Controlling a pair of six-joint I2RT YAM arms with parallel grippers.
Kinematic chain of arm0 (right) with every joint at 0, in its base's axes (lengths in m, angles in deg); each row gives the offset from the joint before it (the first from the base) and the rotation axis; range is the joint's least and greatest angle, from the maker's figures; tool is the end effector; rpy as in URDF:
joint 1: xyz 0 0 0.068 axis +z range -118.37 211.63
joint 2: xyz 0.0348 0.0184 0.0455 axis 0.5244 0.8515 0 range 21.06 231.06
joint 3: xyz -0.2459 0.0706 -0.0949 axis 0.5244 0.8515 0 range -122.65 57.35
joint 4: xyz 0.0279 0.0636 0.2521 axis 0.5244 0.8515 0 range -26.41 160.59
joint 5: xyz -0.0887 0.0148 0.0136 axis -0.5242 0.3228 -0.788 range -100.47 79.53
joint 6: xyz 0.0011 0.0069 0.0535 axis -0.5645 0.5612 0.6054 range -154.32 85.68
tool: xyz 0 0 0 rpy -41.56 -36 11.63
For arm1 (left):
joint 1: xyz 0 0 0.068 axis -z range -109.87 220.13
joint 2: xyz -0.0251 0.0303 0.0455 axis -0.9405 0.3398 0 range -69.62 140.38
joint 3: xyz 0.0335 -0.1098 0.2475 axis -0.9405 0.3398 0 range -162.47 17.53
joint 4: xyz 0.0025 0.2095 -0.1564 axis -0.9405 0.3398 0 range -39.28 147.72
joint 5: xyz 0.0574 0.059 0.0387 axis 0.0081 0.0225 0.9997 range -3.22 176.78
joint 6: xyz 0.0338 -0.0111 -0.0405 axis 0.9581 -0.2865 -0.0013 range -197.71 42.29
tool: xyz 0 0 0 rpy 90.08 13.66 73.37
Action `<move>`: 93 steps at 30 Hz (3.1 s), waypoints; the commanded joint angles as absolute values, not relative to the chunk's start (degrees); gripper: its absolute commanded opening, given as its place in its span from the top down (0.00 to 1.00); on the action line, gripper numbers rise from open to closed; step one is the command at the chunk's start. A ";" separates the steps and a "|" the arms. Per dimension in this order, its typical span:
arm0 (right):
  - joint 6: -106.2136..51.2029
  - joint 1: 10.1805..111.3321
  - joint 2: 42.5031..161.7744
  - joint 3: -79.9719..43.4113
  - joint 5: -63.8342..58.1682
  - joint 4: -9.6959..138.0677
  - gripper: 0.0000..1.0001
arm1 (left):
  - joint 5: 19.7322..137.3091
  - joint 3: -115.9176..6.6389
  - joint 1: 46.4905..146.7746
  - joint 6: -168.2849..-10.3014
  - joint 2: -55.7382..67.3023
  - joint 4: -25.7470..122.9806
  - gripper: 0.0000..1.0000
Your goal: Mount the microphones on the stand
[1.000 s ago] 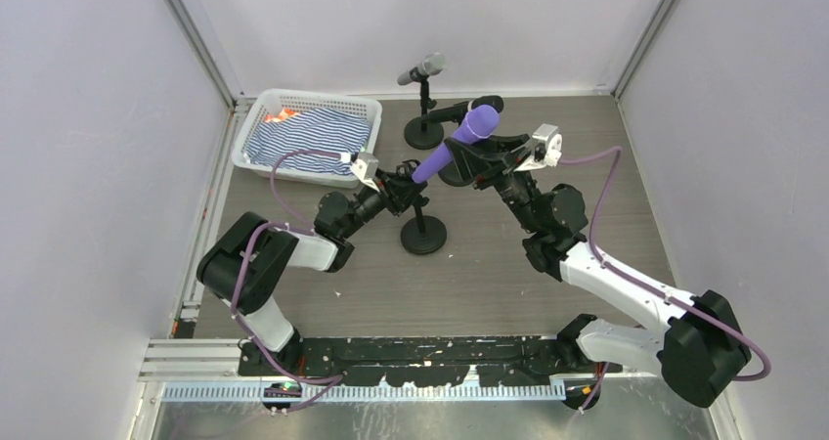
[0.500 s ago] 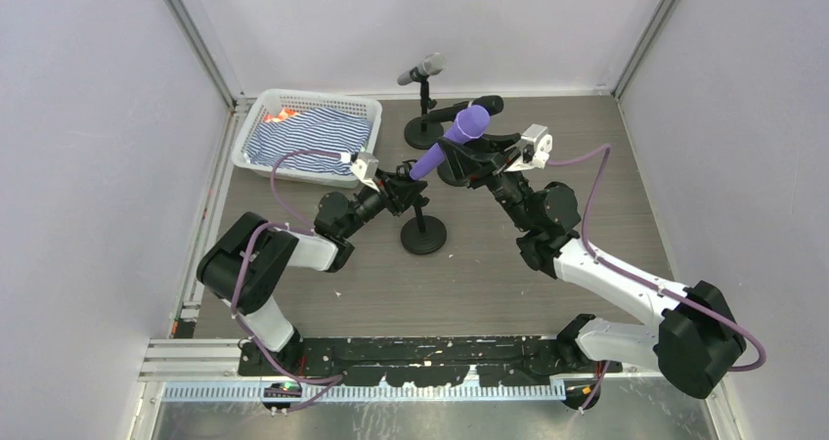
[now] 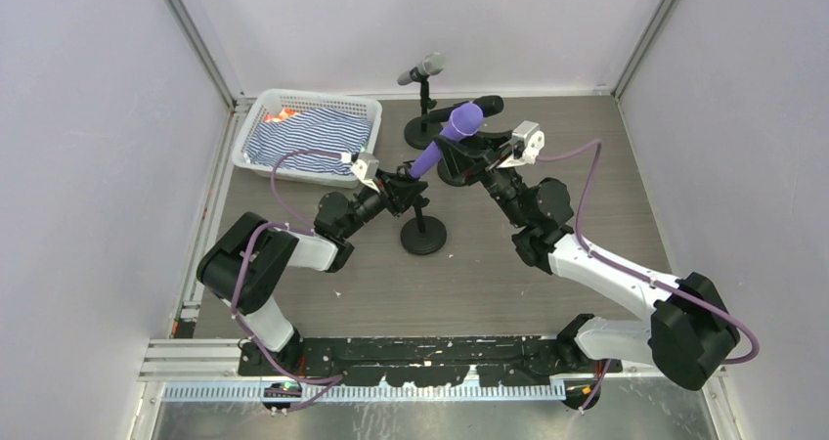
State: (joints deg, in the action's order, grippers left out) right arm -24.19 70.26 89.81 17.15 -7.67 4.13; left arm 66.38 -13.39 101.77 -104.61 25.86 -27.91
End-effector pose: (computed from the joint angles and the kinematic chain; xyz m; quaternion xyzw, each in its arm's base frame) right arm 0.2038 0.1650 0.3516 -0.1420 0.4725 0.3700 0.7872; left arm 0.2565 -0.1726 0.2070 0.1645 0.5992 -0.4744 0.6236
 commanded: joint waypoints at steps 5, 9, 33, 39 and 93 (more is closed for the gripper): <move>-27.38 70.56 91.19 15.55 -7.03 2.45 0.99 | 65.03 -13.31 102.21 -106.95 24.06 -31.28 1.00; -30.01 71.31 91.09 16.13 -5.61 4.82 0.99 | 65.15 -13.50 102.25 -107.25 23.96 -31.28 1.00; -34.36 79.05 93.51 27.08 -24.92 10.25 0.99 | 65.92 -14.55 107.80 -100.43 22.71 -31.28 1.00; -34.02 80.01 96.56 28.48 -25.27 11.12 0.99 | 65.78 -14.90 108.23 -100.26 22.70 -31.28 1.00; -29.11 81.70 97.72 30.93 -26.40 11.53 0.77 | 70.98 -12.03 108.63 -95.42 18.92 -27.01 1.00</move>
